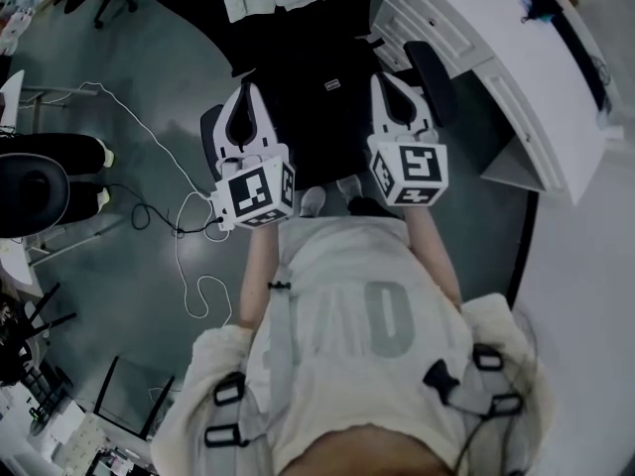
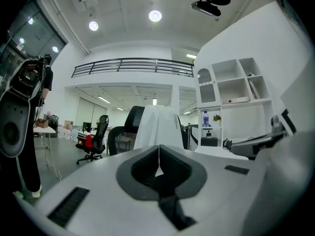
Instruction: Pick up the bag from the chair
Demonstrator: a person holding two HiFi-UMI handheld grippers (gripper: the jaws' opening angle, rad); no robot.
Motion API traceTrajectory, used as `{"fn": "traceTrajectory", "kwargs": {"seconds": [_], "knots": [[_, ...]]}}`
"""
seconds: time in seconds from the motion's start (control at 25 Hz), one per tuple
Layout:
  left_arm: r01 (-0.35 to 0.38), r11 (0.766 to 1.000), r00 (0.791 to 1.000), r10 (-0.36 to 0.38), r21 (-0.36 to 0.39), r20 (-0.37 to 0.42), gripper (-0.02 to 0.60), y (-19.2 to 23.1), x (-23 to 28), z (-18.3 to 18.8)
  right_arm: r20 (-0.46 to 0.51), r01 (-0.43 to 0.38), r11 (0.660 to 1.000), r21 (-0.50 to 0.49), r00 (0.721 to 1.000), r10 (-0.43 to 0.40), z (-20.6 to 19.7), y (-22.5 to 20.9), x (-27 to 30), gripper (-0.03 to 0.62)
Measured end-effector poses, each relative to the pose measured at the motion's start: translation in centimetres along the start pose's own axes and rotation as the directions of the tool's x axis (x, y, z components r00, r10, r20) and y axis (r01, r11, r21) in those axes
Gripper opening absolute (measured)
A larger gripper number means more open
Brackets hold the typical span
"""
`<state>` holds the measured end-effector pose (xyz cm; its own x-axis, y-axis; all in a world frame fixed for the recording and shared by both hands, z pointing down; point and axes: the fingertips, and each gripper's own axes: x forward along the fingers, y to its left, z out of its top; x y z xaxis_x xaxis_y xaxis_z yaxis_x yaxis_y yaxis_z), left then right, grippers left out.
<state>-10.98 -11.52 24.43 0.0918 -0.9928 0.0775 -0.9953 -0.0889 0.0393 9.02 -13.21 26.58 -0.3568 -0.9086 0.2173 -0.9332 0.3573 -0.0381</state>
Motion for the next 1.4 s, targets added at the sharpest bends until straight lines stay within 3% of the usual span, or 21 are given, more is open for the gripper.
{"fn": "traceTrajectory", "kwargs": {"seconds": [0.6, 0.72, 0.76, 0.84, 0.96, 1.12, 1.4], "knots": [[0.013, 1.0, 1.0, -0.013, 0.009, -0.002, 0.011, -1.7, -0.8, -0.4, 0.026, -0.068, 0.998, 0.017, 0.997, 0.068, -0.2, 0.1, -0.1, 0.008], [0.022, 1.0, 1.0, -0.022, 0.005, -0.008, 0.074, -1.7, -0.8, -0.8, 0.024, -0.088, 0.996, 0.025, 0.996, 0.087, -0.3, 0.1, 0.1, 0.01], [0.028, 1.0, 1.0, -0.028, 0.002, -0.01, 0.094, -1.8, -0.8, -0.9, 0.019, -0.094, 0.995, 0.032, 0.995, 0.094, -0.4, 0.1, 0.2, 0.038], [0.037, 0.999, 0.999, -0.037, 0.001, -0.007, 0.133, -1.8, -0.8, -1.0, 0.009, -0.105, 0.993, 0.051, 0.994, 0.105, -0.7, 0.2, 0.4, 0.152], [0.036, 0.999, 0.999, -0.036, 0.001, -0.002, 0.191, -1.7, -0.9, -1.0, 0.021, -0.088, 0.994, 0.059, 0.996, 0.087, -0.7, -0.1, 0.6, 0.241], [0.036, 0.999, 0.999, -0.037, -0.012, -0.022, 0.224, -1.6, -0.8, -1.7, 0.017, -0.075, 0.996, 0.044, 0.997, 0.074, -0.6, -0.5, 0.6, 0.255], [0.036, 0.999, 0.999, -0.036, -0.008, -0.038, 0.224, -1.7, -1.0, -2.0, 0.008, -0.073, 0.996, 0.058, 0.997, 0.072, -0.9, -0.4, 0.4, 0.255]]}}
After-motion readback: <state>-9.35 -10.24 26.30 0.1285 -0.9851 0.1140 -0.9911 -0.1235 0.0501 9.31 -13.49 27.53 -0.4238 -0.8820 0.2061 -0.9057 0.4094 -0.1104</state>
